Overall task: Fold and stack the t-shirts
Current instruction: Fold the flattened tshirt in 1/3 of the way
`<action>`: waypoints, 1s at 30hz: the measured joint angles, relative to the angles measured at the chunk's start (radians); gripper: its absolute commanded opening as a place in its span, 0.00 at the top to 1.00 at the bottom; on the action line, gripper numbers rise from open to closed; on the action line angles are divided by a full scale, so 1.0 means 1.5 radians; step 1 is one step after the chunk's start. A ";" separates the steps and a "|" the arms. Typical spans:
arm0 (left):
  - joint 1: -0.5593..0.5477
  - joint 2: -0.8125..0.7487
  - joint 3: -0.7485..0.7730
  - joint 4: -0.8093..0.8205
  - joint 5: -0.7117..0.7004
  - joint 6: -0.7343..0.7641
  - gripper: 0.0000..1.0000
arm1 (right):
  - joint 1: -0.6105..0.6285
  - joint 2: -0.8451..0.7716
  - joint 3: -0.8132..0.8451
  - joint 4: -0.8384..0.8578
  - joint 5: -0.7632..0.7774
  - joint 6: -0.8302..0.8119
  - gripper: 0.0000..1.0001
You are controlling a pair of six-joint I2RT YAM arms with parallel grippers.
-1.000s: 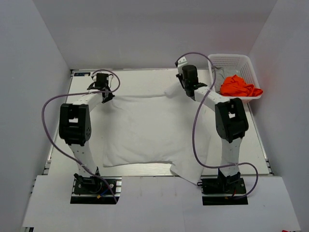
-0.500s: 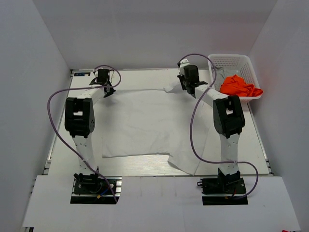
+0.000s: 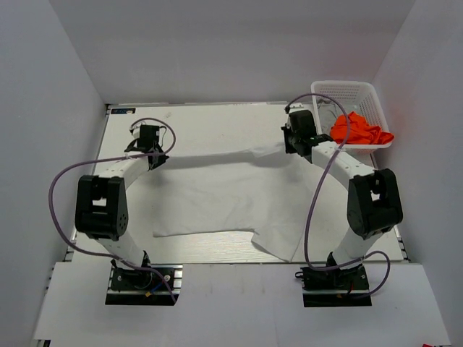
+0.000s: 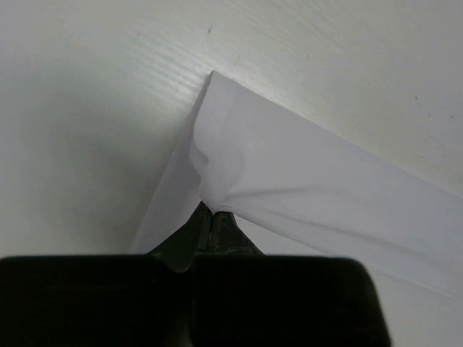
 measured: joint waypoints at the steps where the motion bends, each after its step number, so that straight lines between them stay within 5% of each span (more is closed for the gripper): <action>1: 0.000 -0.018 -0.023 0.000 0.003 -0.008 1.00 | 0.000 -0.011 -0.009 -0.017 0.001 0.016 1.00; 10: 0.000 -0.085 -0.115 -0.010 0.014 -0.077 1.00 | 0.011 -0.142 -0.158 -0.090 -0.003 0.116 1.00; 13: 0.000 -0.096 -0.124 -0.041 0.011 -0.104 1.00 | 0.021 -0.194 -0.208 -0.096 -0.013 0.135 0.78; 14: 0.000 -0.098 -0.124 -0.054 0.010 -0.114 0.73 | 0.028 -0.212 -0.230 -0.096 -0.019 0.137 0.60; 15: 0.000 -0.100 -0.124 -0.067 0.009 -0.121 0.73 | 0.029 -0.216 -0.236 -0.097 -0.021 0.140 0.50; 16: 0.000 -0.101 -0.124 -0.085 0.007 -0.130 0.62 | 0.035 -0.225 -0.249 -0.099 -0.026 0.141 0.43; 17: 0.000 -0.102 -0.124 -0.105 0.006 -0.141 0.40 | 0.040 -0.231 -0.260 -0.106 -0.030 0.144 0.41; 20: 0.000 -0.103 -0.125 -0.181 0.003 -0.169 0.28 | 0.050 -0.246 -0.288 -0.130 -0.041 0.148 0.28; 21: 0.000 -0.104 -0.125 -0.207 0.000 -0.178 0.28 | 0.053 -0.253 -0.294 -0.141 -0.043 0.148 0.16; 28: 0.000 -0.131 -0.107 -0.288 0.003 -0.200 0.26 | 0.055 -0.303 -0.283 -0.126 -0.065 0.145 0.11; 30: 0.000 -0.124 -0.070 -0.291 0.015 -0.194 0.07 | 0.055 -0.274 -0.256 -0.104 -0.069 0.152 0.11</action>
